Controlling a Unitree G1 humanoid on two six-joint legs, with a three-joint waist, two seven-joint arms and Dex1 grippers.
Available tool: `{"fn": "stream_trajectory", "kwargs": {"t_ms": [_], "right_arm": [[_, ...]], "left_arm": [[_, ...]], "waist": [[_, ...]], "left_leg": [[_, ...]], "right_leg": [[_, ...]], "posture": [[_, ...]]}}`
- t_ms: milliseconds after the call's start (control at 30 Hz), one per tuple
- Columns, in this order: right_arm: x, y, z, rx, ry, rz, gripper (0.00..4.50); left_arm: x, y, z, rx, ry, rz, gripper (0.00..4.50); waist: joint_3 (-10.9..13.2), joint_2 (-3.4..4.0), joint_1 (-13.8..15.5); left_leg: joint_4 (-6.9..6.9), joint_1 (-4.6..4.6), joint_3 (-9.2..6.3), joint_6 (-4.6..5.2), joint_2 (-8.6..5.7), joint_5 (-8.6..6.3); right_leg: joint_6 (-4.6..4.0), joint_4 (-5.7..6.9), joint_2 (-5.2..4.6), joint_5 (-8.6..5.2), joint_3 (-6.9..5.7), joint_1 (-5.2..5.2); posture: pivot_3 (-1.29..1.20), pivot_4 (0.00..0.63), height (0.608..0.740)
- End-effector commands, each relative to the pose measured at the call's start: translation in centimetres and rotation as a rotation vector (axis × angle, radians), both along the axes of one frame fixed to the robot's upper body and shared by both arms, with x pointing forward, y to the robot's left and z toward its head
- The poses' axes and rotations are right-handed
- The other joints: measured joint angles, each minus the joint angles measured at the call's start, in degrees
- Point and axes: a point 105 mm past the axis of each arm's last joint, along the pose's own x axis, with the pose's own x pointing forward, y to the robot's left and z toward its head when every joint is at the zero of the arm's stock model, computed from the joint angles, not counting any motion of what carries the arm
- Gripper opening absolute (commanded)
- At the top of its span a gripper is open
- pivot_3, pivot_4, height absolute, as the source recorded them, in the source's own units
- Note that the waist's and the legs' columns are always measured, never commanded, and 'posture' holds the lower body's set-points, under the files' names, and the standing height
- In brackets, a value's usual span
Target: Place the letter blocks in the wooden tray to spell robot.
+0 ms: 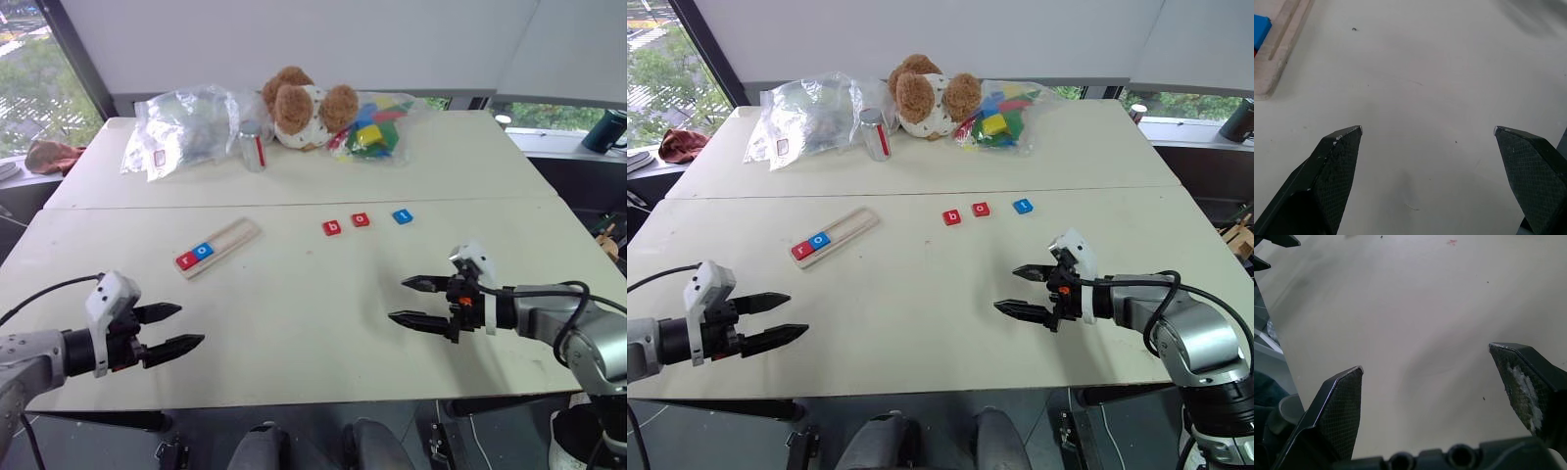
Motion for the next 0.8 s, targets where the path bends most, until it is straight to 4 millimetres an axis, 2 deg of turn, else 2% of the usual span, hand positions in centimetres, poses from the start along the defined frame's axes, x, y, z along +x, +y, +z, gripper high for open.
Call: {"fn": "stream_trajectory", "kwargs": {"t_ms": [33, 367, 500, 667, 800], "right_arm": [[0.2, 0.0, 0.8, 0.003, -0.045, 0.006, 4.48], [0.4, -0.1, 0.8, -0.005, -0.052, 0.001, 4.48], [0.9, -0.8, 0.5, -0.029, -0.057, -0.021, 4.48], [1.4, -1.3, 1.2, -0.018, -0.073, -0.033, 4.48], [1.4, -1.2, 1.1, -0.032, -0.078, -0.032, 4.48]], "left_arm": [[0.4, 0.5, 1.0, 0.023, -0.050, 0.014, 4.46], [0.3, 0.6, 0.9, 0.023, -0.044, 0.021, 4.46], [0.4, 0.7, 1.0, 0.028, -0.055, 0.029, 4.46], [0.9, 0.7, 1.6, 0.012, -0.085, 0.017, 4.46], [2.1, 1.1, 1.9, 0.050, -0.130, 0.044, 4.46]], "waist": [[0.00, 0.00, 0.00], [0.00, 0.00, -0.01], [0.00, 0.00, 0.01], [0.00, 0.00, -0.02], [0.00, 0.00, 0.08]], "left_leg": [[0.00, 0.00, 0.00, 0.00, 0.00, 0.00], [0.00, 0.00, 0.00, 0.00, 0.00, 0.00], [0.00, 0.00, 0.00, 0.00, 0.00, 0.00], [0.00, 0.00, 0.00, 0.00, 0.00, 0.00], [0.00, 0.00, 0.00, 0.00, -0.01, 0.00]], "right_leg": [[0.00, 0.00, 0.00, 0.00, 0.00, 0.00], [0.00, 0.00, 0.00, 0.00, 0.00, 0.00], [0.00, 0.00, 0.00, 0.00, 0.00, 0.01], [0.00, 0.00, 0.00, 0.00, 0.00, 0.00], [0.00, 0.00, 0.00, 0.00, -0.01, 0.00]], "posture": [[0.00, 0.150, 0.740], [0.00, 0.150, 0.740], [0.00, 0.150, 0.740], [0.00, 0.150, 0.740], [0.00, 0.150, 0.740]]}}
